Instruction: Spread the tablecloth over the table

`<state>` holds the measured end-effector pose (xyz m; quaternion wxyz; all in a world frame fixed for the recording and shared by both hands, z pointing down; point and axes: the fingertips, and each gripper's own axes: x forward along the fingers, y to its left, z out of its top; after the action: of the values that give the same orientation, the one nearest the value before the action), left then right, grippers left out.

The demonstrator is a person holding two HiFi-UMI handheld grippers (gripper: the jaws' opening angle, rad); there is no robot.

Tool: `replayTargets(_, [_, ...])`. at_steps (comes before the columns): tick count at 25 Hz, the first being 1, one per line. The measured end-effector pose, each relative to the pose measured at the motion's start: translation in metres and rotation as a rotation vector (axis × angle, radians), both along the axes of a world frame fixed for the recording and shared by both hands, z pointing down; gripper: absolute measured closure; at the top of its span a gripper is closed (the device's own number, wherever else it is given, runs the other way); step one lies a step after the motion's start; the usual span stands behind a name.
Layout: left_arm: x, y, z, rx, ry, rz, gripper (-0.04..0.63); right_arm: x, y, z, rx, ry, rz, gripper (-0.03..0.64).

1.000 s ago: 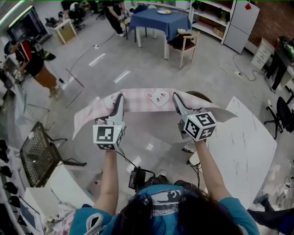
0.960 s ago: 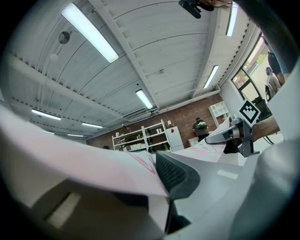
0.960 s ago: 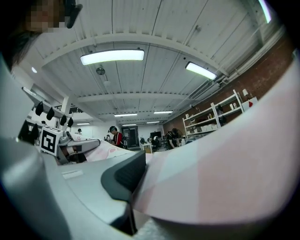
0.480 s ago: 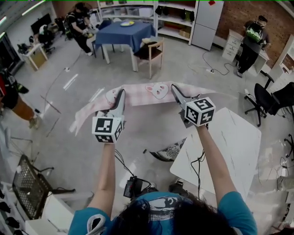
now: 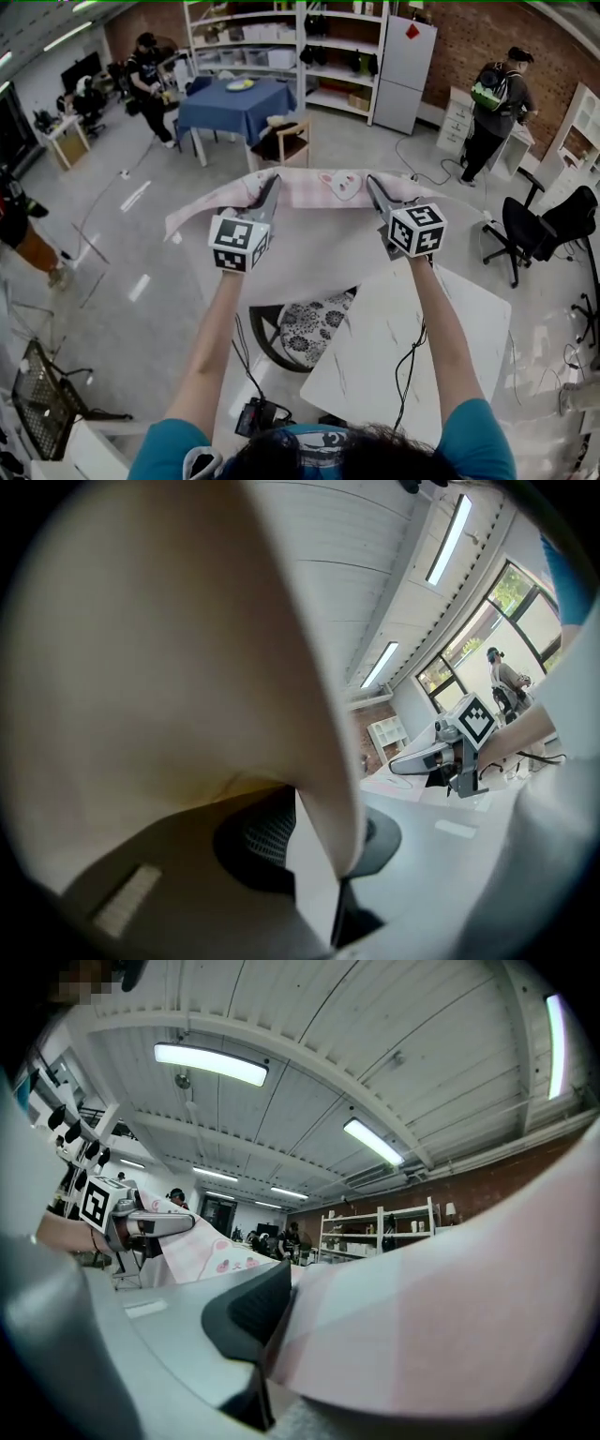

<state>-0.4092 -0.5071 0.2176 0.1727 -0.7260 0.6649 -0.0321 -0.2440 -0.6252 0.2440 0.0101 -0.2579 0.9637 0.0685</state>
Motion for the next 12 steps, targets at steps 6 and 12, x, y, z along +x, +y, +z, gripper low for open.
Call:
replayTargets(6, [0.105,-0.066,-0.020,0.059,0.019,0.181,0.517,0.121,-0.043,-0.027,0.064,-0.033,0.147,0.552])
replayTargets(12, [0.217,-0.115,0.000,0.041,0.027,0.363,0.518,0.246,-0.068,0.000,-0.024,-0.099,0.281,0.552])
